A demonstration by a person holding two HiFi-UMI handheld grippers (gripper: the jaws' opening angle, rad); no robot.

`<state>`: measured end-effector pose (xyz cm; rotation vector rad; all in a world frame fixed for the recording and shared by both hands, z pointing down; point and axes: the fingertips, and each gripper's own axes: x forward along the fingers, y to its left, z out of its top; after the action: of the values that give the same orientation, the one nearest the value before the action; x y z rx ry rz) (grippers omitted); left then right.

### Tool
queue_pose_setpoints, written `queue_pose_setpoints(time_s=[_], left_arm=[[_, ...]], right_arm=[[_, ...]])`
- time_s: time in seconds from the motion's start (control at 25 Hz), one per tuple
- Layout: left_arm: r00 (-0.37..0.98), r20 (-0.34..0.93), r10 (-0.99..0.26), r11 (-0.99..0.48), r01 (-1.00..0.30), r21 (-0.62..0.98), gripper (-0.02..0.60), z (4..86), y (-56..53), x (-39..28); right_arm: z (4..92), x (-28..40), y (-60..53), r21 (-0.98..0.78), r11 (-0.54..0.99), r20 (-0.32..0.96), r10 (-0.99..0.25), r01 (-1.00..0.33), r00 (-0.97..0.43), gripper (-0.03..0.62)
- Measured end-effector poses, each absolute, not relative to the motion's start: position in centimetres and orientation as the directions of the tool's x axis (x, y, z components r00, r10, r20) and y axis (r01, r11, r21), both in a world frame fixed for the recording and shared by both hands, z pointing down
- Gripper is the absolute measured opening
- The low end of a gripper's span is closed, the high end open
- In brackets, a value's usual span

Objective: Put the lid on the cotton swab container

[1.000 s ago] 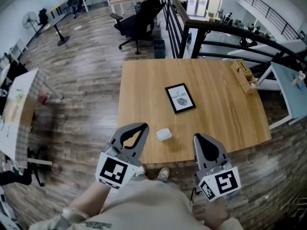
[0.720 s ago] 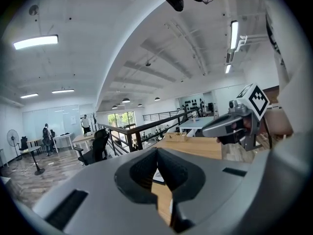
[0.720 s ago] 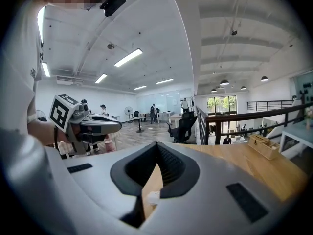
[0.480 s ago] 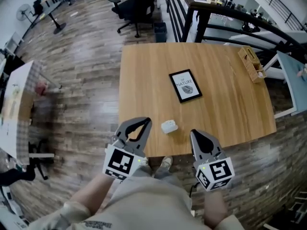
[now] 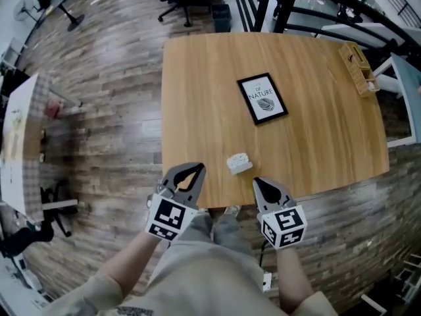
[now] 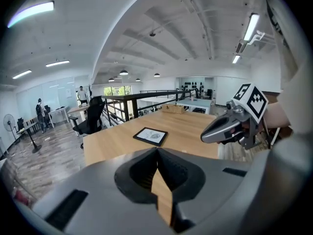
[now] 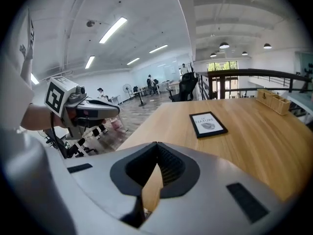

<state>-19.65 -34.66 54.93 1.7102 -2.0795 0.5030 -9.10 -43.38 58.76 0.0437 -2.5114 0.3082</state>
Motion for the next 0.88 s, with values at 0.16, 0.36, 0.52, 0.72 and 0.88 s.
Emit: queue_pose_setpoints(time_s=[0.16, 0.36, 0.52, 0.72, 0.88], left_arm=[[-0.153, 0.570, -0.807, 0.190, -0.982, 0.005, 0.023, 58.6, -33.9, -19.7], [-0.139, 0.593, -0.793, 0.193, -0.981, 0.028, 0.023, 61.2, -33.9, -19.8], [-0.128, 0.595, -0.793, 0.181, -0.983, 0.030, 0.023, 61.9, -34.2, -20.1], [-0.133, 0.599, -0.789, 0.196, -0.980, 0.040, 0.023, 62.0, -33.8, -21.1], [-0.138, 0.604, -0.785, 0.206, -0.977, 0.045, 0.022, 62.1, -33.5, -22.0]], right_arm=[[62.5, -9.3, -42.8, -0.229, 0.968, 0.621, 0.066, -0.100, -0.781, 0.026], [67.0, -9.7, -42.7, -0.248, 0.963, 0.670, 0.093, -0.104, -0.737, 0.026], [68.3, -11.0, -42.8, -0.273, 0.956, 0.669, 0.106, -0.110, -0.735, 0.026], [67.4, -13.5, -43.2, -0.258, 0.962, 0.658, 0.107, -0.089, -0.745, 0.026], [67.5, -15.3, -43.6, -0.235, 0.970, 0.674, 0.111, -0.069, -0.730, 0.026]])
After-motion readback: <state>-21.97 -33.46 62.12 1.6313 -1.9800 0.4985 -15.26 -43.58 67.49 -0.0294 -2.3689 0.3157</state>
